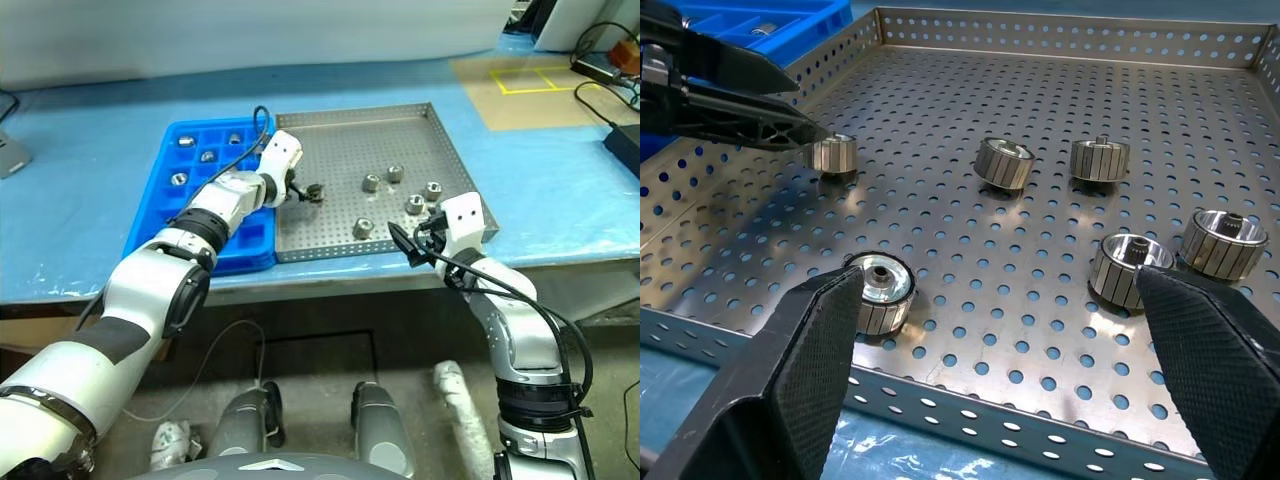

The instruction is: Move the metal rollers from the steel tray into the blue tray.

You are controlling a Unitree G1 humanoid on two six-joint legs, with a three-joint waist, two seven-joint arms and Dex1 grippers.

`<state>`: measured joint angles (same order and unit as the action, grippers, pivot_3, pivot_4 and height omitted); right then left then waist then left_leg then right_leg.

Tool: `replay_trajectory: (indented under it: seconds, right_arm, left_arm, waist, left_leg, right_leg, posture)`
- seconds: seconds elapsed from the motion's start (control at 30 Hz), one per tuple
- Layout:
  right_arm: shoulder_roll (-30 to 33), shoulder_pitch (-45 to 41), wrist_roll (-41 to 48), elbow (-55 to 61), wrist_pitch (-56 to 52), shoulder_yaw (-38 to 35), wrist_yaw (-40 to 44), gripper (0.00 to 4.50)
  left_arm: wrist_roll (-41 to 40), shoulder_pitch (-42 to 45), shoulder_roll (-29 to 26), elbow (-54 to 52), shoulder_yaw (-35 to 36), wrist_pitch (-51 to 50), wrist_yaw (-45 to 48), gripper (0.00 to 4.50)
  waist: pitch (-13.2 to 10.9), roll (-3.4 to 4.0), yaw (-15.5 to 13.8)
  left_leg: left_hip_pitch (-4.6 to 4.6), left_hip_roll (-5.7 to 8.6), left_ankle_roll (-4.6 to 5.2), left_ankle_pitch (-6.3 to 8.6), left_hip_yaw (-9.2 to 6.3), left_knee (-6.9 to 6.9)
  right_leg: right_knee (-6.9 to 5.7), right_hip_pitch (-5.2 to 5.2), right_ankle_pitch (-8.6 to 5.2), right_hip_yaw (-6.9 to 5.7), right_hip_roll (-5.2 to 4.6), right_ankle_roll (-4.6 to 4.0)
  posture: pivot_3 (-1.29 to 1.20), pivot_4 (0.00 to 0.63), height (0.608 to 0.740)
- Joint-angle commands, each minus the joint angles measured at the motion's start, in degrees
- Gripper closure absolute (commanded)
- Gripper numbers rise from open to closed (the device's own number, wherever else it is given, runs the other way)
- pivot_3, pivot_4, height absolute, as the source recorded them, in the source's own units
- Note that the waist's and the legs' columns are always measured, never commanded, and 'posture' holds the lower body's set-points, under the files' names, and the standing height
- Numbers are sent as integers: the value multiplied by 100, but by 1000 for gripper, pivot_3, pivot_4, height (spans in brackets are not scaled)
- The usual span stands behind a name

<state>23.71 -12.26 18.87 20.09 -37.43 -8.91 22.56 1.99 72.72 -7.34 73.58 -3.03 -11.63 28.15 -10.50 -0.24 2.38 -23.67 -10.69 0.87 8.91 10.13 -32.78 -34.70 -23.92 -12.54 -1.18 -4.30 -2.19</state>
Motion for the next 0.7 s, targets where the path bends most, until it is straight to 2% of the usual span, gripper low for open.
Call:
replay_trajectory:
  seconds: [0.03, 0.3, 0.6, 0.7]
  right_arm:
    - [-123, 67, 119, 452, -39, -48, -160, 21]
    - [-397, 293, 86, 844, -144, 155, -443, 21]
    - [-464, 617, 81, 1229, -199, 36, -763, 21]
    - [-455, 677, 83, 1318, -201, -29, -849, 0]
  left_arm:
    - [203, 195, 29, 2, -93, 68, 41, 0]
    - [611, 309, 107, 173, -240, 265, -134, 0]
    - [729, 245, 175, 329, -101, 218, -269, 0]
    - [745, 181, 136, 381, -35, 113, -468, 581]
  waist:
    - [0, 0, 15]
    - [0, 0, 45]
    - [0, 0, 267]
    - [0, 0, 397]
  left_leg:
    - [0, -1, 0, 0, 0, 0]
    - [-1, -1, 2, 2, 0, 2]
    - [-6, 0, 6, 5, 0, 1]
    - [-10, 1, 10, 7, 0, 0]
  right_leg:
    - [0, 0, 0, 0, 1, 0]
    - [6, 0, 0, -1, 0, 0]
    - [14, 0, 0, -2, 0, 0]
    - [19, 0, 0, -3, 0, 1]
  posture:
    - [-573, 150, 740]
    - [-630, 150, 740]
    - [-716, 150, 740]
    - [-734, 150, 740]
